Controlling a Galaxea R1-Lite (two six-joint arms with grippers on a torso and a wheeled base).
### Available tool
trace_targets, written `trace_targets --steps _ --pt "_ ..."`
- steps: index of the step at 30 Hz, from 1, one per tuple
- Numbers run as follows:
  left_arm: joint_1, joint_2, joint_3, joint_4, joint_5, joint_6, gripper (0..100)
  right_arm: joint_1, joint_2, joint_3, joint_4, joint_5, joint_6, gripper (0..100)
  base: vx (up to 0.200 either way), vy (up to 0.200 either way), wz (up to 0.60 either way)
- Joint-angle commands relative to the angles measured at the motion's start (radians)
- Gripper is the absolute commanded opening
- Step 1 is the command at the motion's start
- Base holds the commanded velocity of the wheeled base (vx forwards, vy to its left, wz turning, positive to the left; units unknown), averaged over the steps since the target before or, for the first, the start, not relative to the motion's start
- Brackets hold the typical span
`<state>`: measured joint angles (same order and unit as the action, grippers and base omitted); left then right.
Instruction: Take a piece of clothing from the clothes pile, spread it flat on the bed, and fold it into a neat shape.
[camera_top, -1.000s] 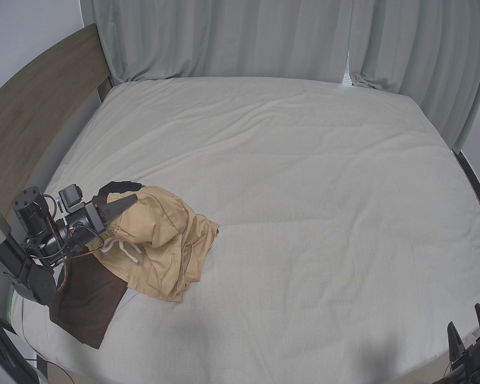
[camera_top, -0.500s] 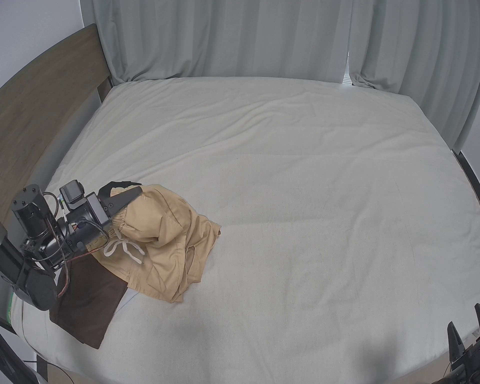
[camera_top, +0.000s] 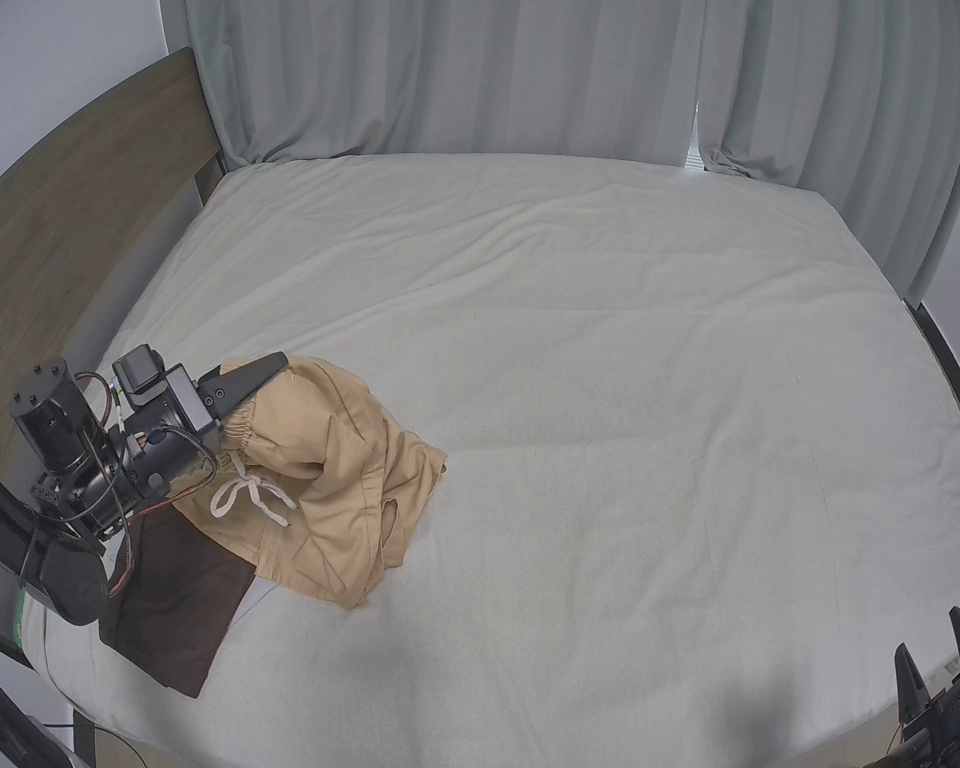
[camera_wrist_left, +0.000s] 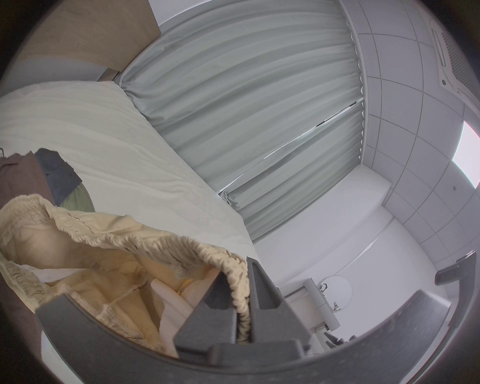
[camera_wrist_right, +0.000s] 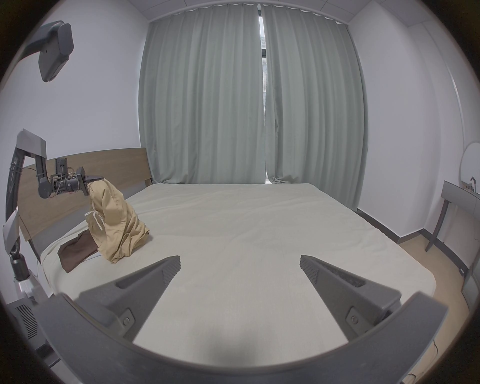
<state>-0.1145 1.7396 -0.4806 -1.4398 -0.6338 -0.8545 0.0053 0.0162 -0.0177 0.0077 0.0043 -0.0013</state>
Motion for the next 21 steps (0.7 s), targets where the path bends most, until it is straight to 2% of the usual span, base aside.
trace_targets --steps 1,4,13,17,18,21 --pt "-0.024 -0.041 -0.001 0.002 0.002 -0.038 0 0.001 -0.016 0.016 0.0 0.0 0.0 100 0.0 0.0 0.0" --pt "-0.031 -0.069 -0.003 0.002 0.003 -0.106 0 0.001 -0.016 0.016 0.0 0.0 0.0 100 0.0 0.0 0.0" --pt "-0.073 -0.075 0.005 -0.001 0.042 -0.107 0 0.001 -0.016 0.016 -0.002 0.0 0.0 100 0.0 0.0 0.0" --pt "-0.123 -0.075 0.019 -0.001 0.074 -0.107 0 0.001 -0.016 0.016 0.0 0.0 0.0 100 0.0 0.0 0.0" --pt "-0.16 -0.075 0.022 -0.001 0.111 -0.107 0 0.001 -0.016 0.016 0.0 0.0 0.0 100 0.0 0.0 0.0" --pt "-0.218 -0.075 0.022 -0.001 0.154 -0.107 0 0.001 -0.016 0.016 0.0 0.0 -0.002 100 0.0 0.0 0.0"
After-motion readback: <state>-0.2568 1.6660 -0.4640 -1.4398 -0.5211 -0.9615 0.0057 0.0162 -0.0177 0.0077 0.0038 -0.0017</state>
